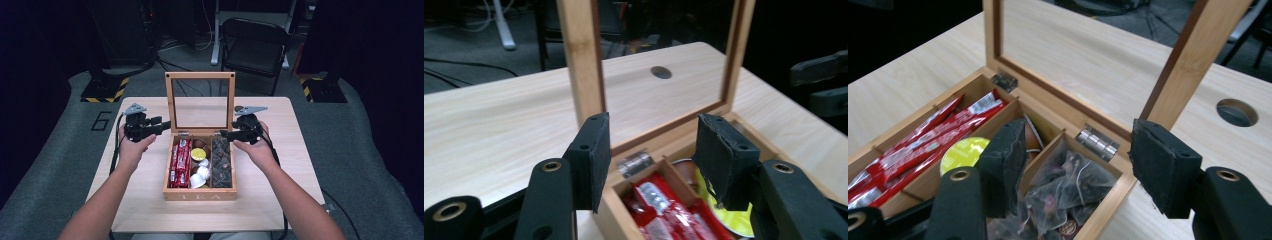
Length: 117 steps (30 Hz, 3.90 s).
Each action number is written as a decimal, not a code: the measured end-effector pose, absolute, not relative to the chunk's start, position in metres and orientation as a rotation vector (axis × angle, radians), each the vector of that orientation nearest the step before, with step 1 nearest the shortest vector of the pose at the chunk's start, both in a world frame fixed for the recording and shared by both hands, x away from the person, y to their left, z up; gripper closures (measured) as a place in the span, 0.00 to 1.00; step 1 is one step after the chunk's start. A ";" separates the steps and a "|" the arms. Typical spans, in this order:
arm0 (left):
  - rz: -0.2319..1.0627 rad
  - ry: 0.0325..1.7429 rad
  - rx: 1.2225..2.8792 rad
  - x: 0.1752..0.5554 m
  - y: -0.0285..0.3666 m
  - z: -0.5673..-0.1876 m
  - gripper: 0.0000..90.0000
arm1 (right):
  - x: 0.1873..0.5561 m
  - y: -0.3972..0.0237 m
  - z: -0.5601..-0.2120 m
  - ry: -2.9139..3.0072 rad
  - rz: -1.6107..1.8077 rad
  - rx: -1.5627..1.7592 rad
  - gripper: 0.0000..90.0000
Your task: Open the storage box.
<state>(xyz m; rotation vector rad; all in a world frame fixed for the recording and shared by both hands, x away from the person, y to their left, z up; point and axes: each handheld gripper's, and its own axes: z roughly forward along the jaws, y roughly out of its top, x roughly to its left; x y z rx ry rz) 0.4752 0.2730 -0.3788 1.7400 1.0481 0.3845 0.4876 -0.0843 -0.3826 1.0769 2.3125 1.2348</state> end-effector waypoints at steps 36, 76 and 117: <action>0.394 1.143 1.697 0.427 0.310 -0.403 0.52 | 0.458 -0.062 -0.406 2.439 1.285 0.981 0.35; 0.383 1.113 1.687 0.406 0.313 -0.408 0.52 | 0.475 -0.005 -0.445 2.588 1.214 0.902 0.31; 0.386 1.112 1.681 0.405 0.313 -0.408 0.52 | 0.487 0.008 -0.462 2.663 1.189 1.006 0.40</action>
